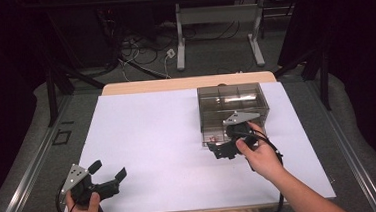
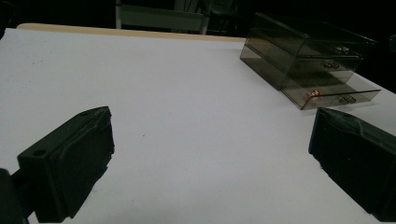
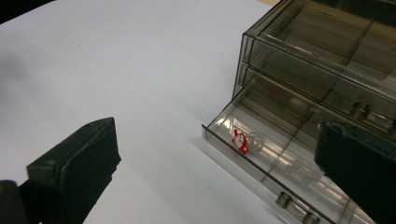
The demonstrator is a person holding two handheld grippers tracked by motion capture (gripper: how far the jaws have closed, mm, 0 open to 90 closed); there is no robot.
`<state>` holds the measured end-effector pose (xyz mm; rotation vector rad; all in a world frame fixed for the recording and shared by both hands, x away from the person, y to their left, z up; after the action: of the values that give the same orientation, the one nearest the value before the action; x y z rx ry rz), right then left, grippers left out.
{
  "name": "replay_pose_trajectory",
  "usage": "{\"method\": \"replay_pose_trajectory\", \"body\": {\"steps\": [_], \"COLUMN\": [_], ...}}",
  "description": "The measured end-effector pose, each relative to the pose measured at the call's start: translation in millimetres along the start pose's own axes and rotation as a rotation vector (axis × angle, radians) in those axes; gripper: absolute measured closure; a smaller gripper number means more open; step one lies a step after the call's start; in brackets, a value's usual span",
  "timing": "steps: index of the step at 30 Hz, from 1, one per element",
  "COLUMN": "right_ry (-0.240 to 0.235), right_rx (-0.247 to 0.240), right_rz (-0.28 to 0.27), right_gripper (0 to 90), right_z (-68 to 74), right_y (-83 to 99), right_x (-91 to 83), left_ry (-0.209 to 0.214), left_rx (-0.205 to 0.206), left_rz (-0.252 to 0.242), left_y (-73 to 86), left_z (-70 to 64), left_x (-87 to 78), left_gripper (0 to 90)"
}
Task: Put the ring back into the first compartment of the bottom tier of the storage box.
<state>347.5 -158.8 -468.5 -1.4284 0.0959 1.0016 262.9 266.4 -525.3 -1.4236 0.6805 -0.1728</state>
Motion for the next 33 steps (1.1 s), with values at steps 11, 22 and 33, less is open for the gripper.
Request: {"method": "replay_pose_trajectory", "body": {"steps": [11,22,33], "right_ry": [0.039,0.062,0.113], "right_rx": [0.001,0.051,0.088], "right_rz": [-0.07,-0.127,-0.159], "right_gripper": [0.0,0.0,0.0], "right_z": [-9.7,-24.6,-39.5], "right_y": [15.9,36.4,57.2], "right_x": [-17.5,-35.6,-48.2], "left_ry": [-0.001,-0.004,-0.008], "left_rx": [-0.001,-0.006,-0.009], "left_rz": [0.0,-0.004,-0.004], "left_y": [0.0,0.1,-0.1], "left_z": [-0.1,0.3,0.1], "left_x": [0.2,0.3,0.1], "left_gripper": [0.1,0.1,0.1]}}
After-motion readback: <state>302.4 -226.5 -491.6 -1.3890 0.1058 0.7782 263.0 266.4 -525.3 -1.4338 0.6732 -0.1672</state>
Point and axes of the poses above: each handheld gripper's, and its own axes: x roughly forward along the jaws, y roughly out of its underside, z roughly to its left, the point moved 1 cm from there along x, roughly forward along the jaws, and after that the axes turned 13 degrees about x, right-handed, at the moved point
